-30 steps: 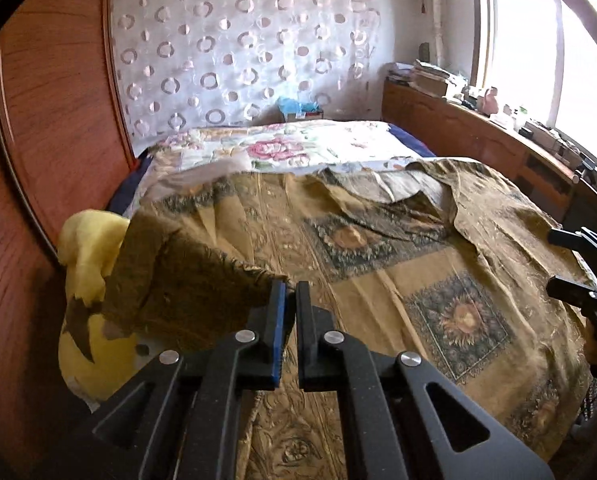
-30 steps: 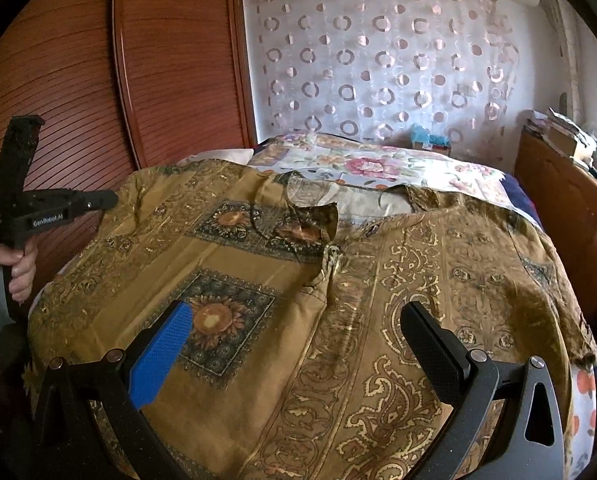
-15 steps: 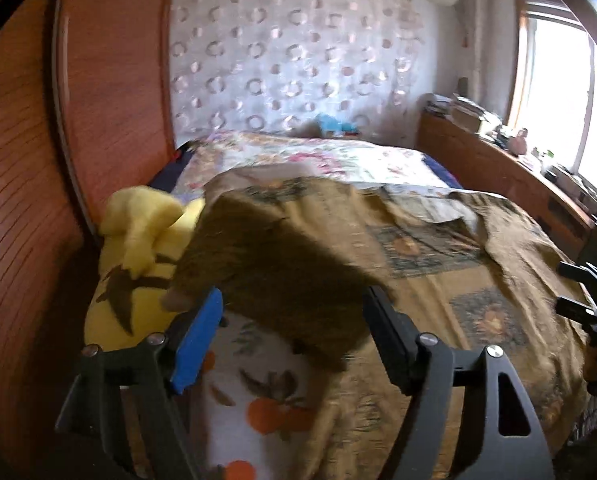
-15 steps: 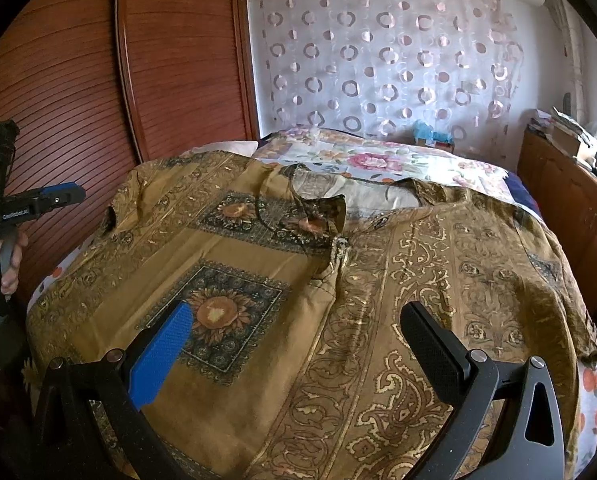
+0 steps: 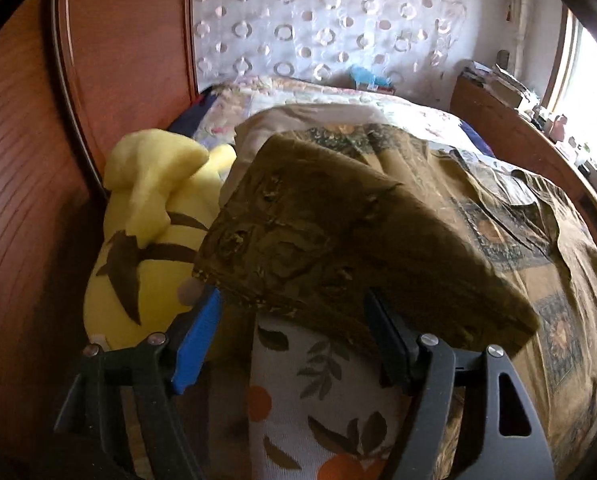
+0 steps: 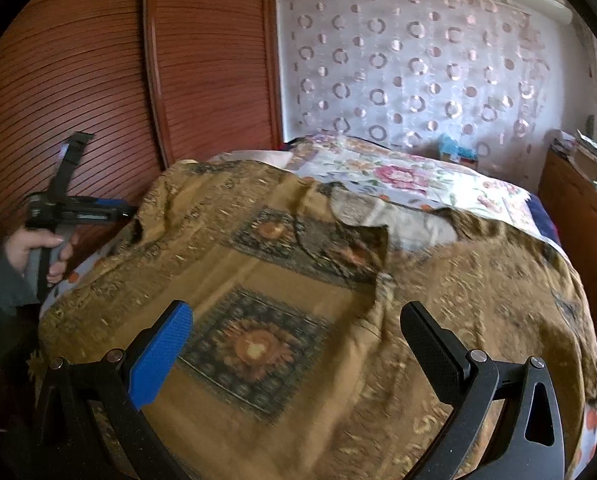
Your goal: Fold small clothes
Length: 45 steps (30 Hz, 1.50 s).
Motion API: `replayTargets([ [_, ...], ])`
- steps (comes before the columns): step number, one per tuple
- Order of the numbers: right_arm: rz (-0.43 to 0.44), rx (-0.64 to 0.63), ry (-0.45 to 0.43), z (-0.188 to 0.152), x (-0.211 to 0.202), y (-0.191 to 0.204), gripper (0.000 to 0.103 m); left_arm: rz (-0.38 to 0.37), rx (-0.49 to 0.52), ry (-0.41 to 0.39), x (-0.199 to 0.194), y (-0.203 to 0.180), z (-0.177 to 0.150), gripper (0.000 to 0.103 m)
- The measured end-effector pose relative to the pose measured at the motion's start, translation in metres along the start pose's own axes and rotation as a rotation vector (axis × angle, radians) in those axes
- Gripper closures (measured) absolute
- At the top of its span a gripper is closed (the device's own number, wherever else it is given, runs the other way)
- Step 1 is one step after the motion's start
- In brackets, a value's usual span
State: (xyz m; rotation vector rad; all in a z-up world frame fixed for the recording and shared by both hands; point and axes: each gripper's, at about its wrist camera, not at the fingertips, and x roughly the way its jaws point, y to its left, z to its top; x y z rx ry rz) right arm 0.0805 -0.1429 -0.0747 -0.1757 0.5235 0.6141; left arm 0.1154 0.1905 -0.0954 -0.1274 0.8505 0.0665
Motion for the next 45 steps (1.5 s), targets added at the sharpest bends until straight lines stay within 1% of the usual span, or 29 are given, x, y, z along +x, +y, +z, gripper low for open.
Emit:
replayTargets([
  [1,0.004,-0.006,-0.002,0.000,0.001,0.002,0.000,-0.012,-0.002,0.006,0.002,0.001,0.001,0.029],
  [3,0.015,-0.013,-0.002,-0.002,0.001,0.005,0.000,-0.015,0.004,0.015,0.005,0.000,0.002,0.037],
  [5,0.024,-0.021,0.004,-0.005,0.003,0.008,0.000,-0.028,0.019,0.026,0.008,-0.002,0.003,0.040],
  [6,0.024,-0.021,0.007,-0.006,0.004,0.007,0.000,-0.040,0.023,0.030,0.010,-0.002,0.003,0.046],
  [7,0.021,-0.019,0.011,-0.007,0.004,0.005,0.000,-0.046,0.027,0.036,0.011,-0.003,0.003,0.049],
  [10,0.015,0.000,0.019,-0.011,0.005,-0.003,0.000,-0.023,0.054,0.031,0.012,-0.004,0.005,0.066],
  [11,0.012,0.006,0.020,-0.012,0.004,-0.005,0.000,-0.026,0.058,0.030,0.011,-0.003,0.005,0.080],
  [12,0.010,0.011,0.020,-0.011,0.004,-0.006,0.000,-0.034,0.056,0.030,0.010,-0.002,0.006,0.090],
  [13,0.007,0.015,0.019,-0.011,0.004,-0.005,0.000,-0.034,0.056,0.029,0.009,-0.001,0.006,0.091],
  [15,0.003,0.026,0.014,-0.011,0.003,-0.008,0.000,-0.021,0.069,0.014,0.004,-0.003,0.006,0.096],
  [18,-0.004,0.034,0.014,-0.012,0.006,-0.006,0.000,0.002,0.100,-0.046,-0.015,-0.012,0.008,0.098],
  [21,-0.009,0.043,0.017,-0.014,0.007,-0.009,0.000,-0.003,0.129,-0.104,-0.034,-0.026,0.013,0.099],
  [26,-0.017,0.060,0.012,-0.015,0.005,-0.015,0.000,-0.060,0.185,-0.171,-0.058,-0.059,0.030,0.099],
  [30,-0.024,0.072,0.004,-0.016,0.003,-0.020,0.000,-0.110,0.249,-0.201,-0.069,-0.094,0.042,0.099],
  [36,-0.033,0.083,0.002,-0.020,-0.002,-0.024,0.000,-0.158,0.337,-0.221,-0.074,-0.137,0.057,0.099],
  [40,-0.039,0.093,0.002,-0.022,-0.003,-0.025,0.000,-0.181,0.360,-0.228,-0.081,-0.159,0.065,0.099],
  [43,-0.042,0.100,0.000,-0.023,-0.004,-0.025,0.000,-0.207,0.355,-0.219,-0.082,-0.165,0.068,0.098],
  [44,-0.042,0.101,0.000,-0.024,-0.004,-0.026,0.000,-0.219,0.352,-0.214,-0.083,-0.165,0.068,0.093],
  [45,-0.043,0.102,-0.001,-0.024,-0.005,-0.027,0.000,-0.219,0.349,-0.214,-0.084,-0.166,0.068,0.082],
])
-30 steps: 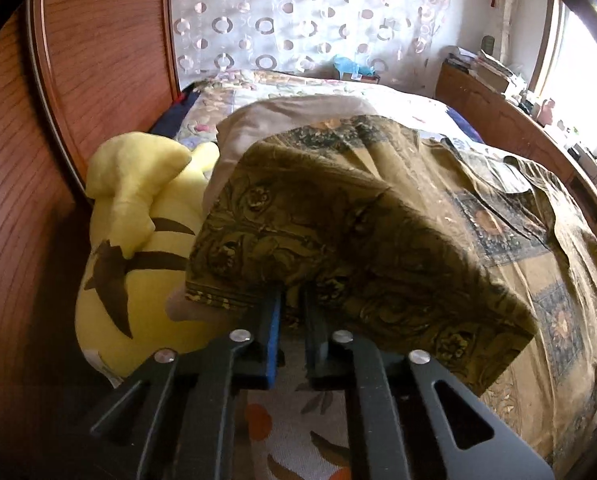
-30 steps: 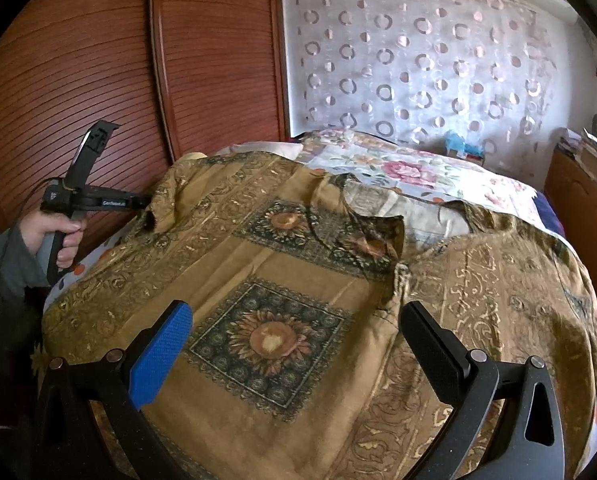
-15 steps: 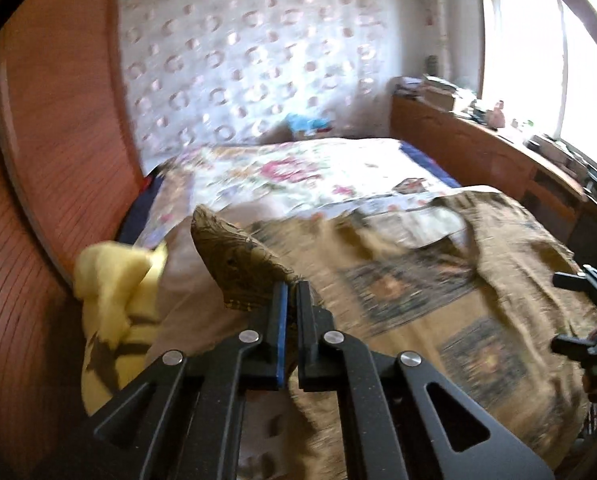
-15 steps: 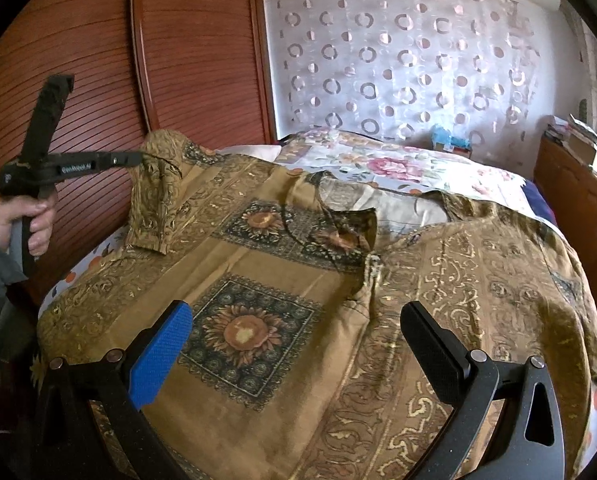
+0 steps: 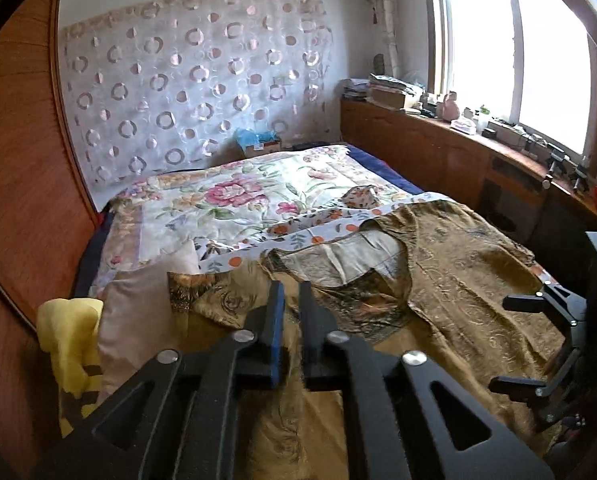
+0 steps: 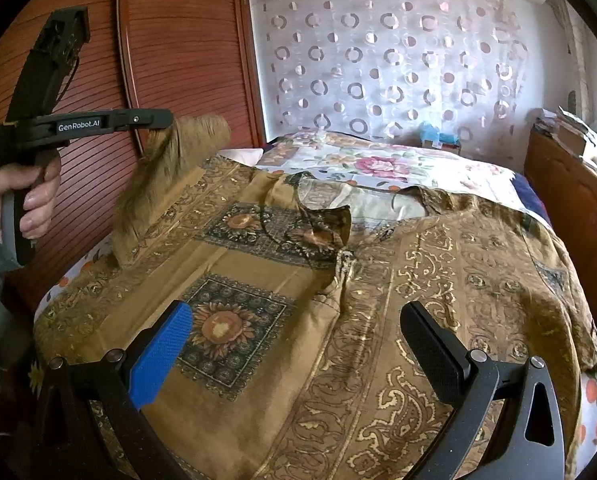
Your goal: Fold small clothes
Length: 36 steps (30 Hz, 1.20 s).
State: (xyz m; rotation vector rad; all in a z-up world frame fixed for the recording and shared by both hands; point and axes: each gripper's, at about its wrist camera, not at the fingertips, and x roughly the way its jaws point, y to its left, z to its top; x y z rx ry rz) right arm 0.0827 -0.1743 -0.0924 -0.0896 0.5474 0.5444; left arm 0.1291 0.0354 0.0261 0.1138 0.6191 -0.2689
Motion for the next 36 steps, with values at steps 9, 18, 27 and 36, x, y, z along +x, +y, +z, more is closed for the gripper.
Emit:
replayTargets([
  [9,-0.010,0.018,0.002,-0.001,-0.001,-0.006,0.000,0.005,-0.058,-0.002,-0.008,0.011,-0.033,0.028],
  [18,-0.004,0.015,0.015,0.003,0.004,-0.003,0.000,0.067,-0.128,0.038,-0.007,0.022,-0.084,0.026],
  [27,0.097,-0.077,0.037,0.037,0.037,0.024,0.013,0.117,-0.180,0.019,-0.031,0.031,-0.115,0.026],
  [36,0.162,-0.096,0.127,0.075,0.116,0.057,0.016,0.144,-0.202,0.011,-0.045,0.036,-0.130,0.026],
])
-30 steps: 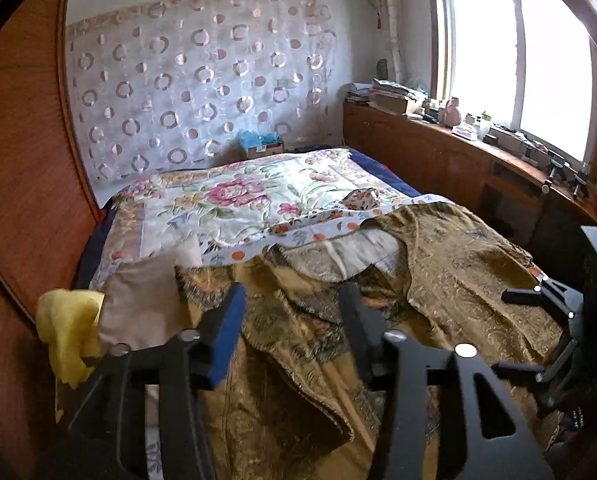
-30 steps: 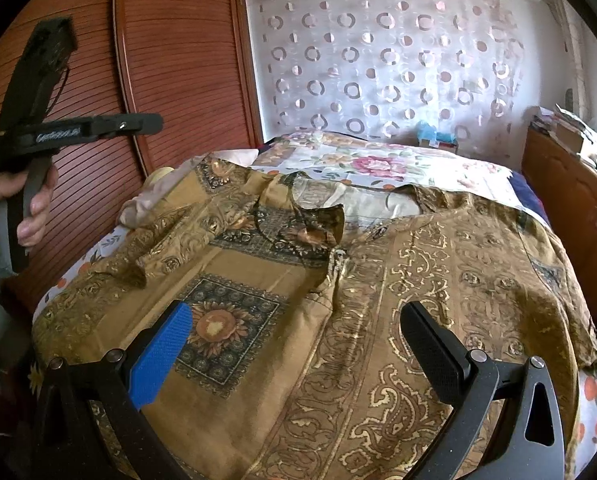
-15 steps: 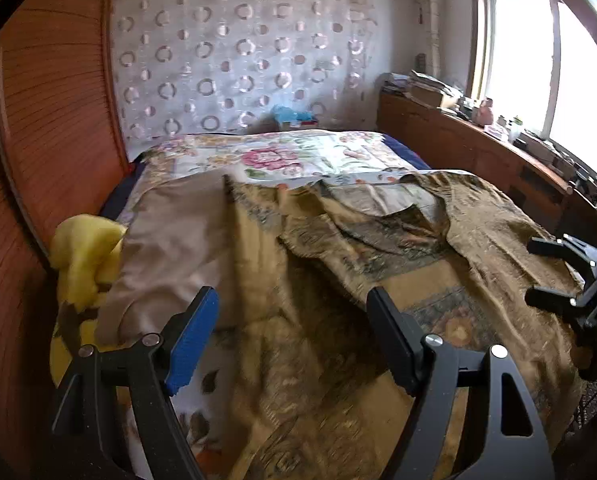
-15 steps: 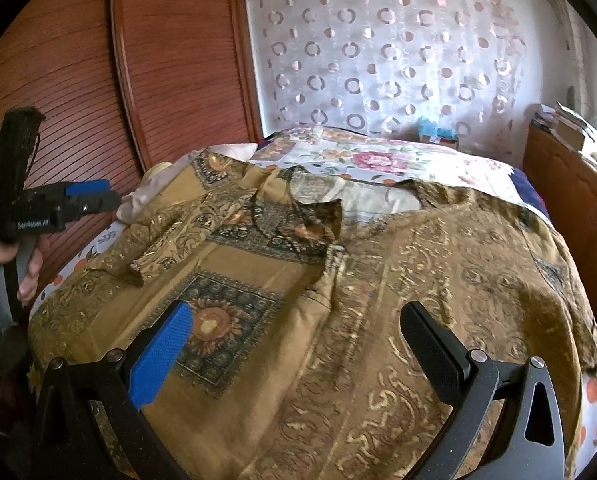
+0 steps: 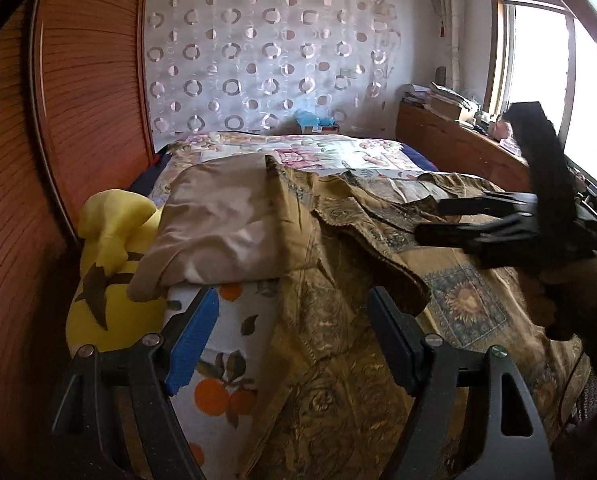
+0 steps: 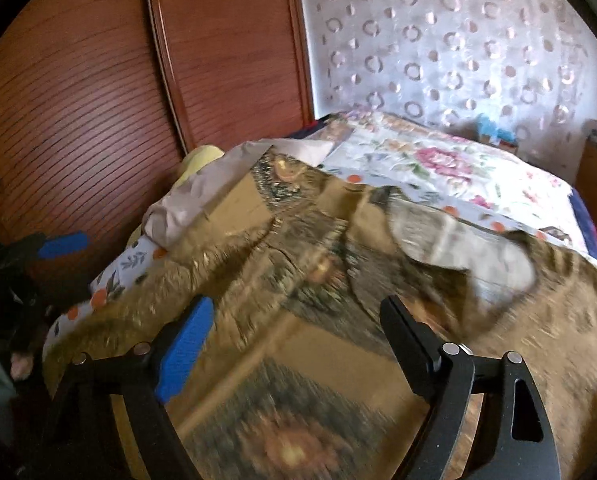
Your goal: Fold small clothes
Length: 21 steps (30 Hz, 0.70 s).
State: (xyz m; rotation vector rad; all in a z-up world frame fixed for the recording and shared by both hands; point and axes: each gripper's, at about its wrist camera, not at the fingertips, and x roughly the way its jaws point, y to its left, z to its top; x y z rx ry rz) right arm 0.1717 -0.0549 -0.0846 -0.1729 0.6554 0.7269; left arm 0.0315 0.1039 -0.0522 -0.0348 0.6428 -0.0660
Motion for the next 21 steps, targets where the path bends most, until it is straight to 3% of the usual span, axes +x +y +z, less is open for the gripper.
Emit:
replayTargets([
  [6,-0.018,-0.040,0.081,0.013,0.049,0.014,0.016,0.002,-0.004,-0.001,-0.008,0.005,-0.007,0.026],
  [9,-0.082,-0.055,0.110,0.017,0.061,0.011,0.016,-0.002,-0.008,-0.003,-0.010,0.006,-0.009,0.026],
  [14,-0.145,0.040,0.119,0.013,0.059,-0.016,0.016,-0.016,-0.010,-0.002,-0.008,0.001,-0.011,0.026],
  [21,-0.227,0.044,0.073,-0.002,0.035,-0.031,0.016,-0.034,0.008,0.001,-0.007,-0.014,-0.011,0.026],
])
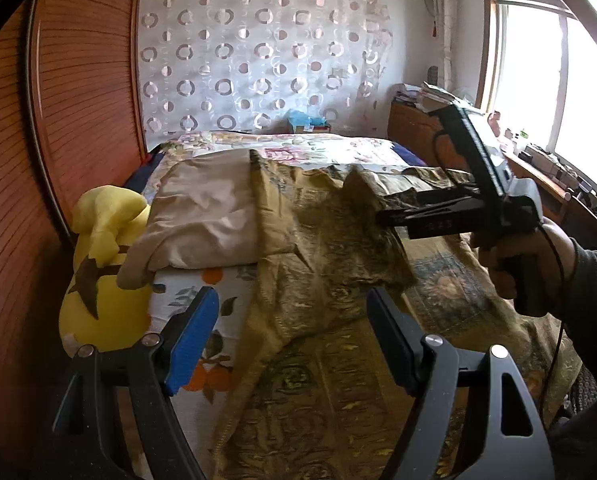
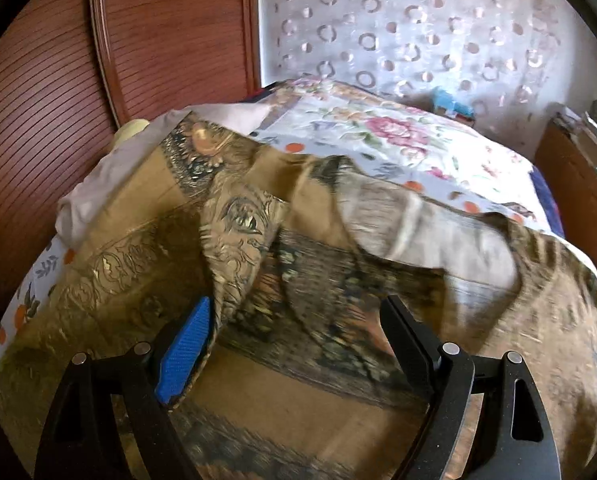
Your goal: Fold small clothes
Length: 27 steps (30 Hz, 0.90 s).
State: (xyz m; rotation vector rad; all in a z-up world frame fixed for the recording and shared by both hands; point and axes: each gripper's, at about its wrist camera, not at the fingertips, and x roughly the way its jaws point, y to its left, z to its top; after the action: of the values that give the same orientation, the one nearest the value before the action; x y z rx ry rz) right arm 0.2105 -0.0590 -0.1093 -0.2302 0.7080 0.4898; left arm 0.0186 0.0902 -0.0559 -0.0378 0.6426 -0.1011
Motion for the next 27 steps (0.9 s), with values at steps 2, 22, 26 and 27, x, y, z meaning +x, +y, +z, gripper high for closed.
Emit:
replayTargets([
  [2,-0.002,0.014,-0.011,-0.004,-0.008,-0.002,0.016,-0.006,0.007,0.004,0.002,-0.005,0.000,0.026],
  [22,-0.046,0.126,-0.173,-0.108,-0.162,-0.077,0.016,-0.089,0.063,0.005,0.011,-0.057,0.003,0.026],
  [26,-0.103,0.166,-0.158,-0.131,-0.177,-0.094,0.016,-0.104,0.074,0.009,0.012,-0.066,0.002,0.026],
  [27,-0.121,0.181,-0.151,-0.138,-0.180,-0.100,0.016,-0.106,0.078,0.010,0.013,-0.068,0.001,0.026],
])
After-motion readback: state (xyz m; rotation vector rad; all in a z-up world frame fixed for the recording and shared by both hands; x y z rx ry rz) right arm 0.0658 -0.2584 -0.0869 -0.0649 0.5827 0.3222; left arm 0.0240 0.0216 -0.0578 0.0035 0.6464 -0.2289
